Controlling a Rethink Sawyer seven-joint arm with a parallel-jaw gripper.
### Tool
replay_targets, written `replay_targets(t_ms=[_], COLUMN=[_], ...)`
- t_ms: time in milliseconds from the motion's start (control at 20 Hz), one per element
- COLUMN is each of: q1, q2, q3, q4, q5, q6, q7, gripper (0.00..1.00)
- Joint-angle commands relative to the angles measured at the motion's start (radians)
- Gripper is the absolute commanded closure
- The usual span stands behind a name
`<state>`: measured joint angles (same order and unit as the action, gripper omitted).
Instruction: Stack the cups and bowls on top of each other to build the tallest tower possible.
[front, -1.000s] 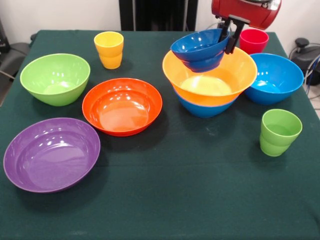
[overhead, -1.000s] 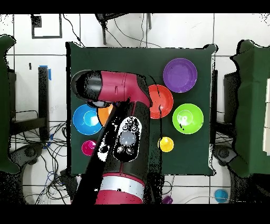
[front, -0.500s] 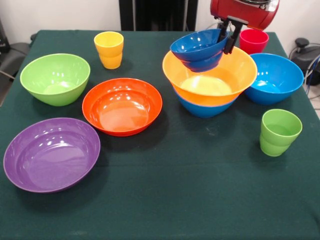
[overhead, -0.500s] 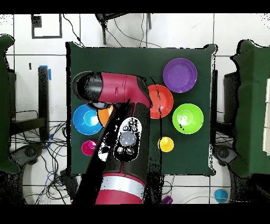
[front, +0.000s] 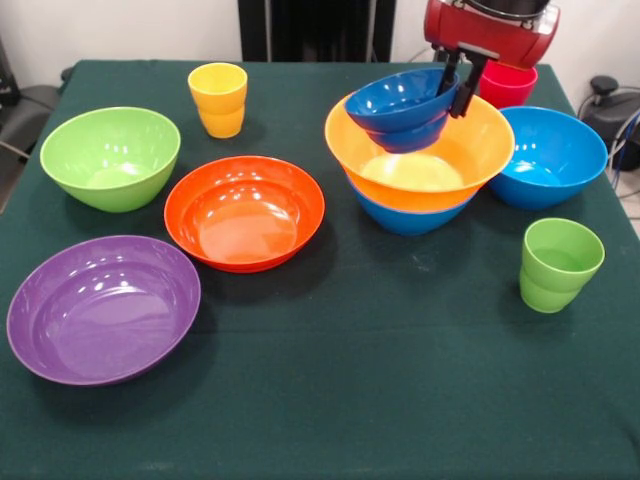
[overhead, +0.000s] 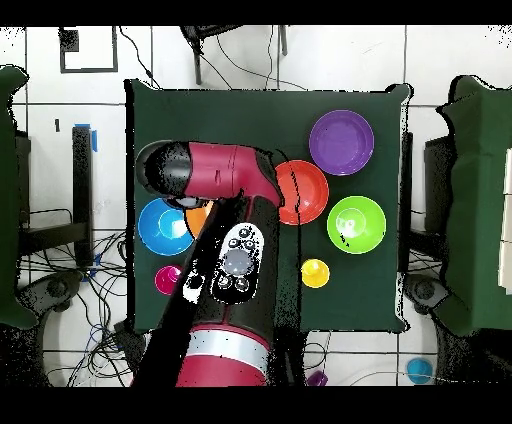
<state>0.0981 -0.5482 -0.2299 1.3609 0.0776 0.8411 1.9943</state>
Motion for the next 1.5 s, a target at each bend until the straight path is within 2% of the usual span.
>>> replay_targets(t_ms=[50,650,1500], q1=[0.035,0.063,0.050], q2=[0.072,0.074,0.057], q3=[0.068,0.061,0.064], q4=[0.085,0.106,0.141], q5=[-0.015,0.002,-0.004], q6=[-0.080,-0.108,-0.129], q7=[0.154,0.170,0.141], gripper=[1.00,1.00,1.00])
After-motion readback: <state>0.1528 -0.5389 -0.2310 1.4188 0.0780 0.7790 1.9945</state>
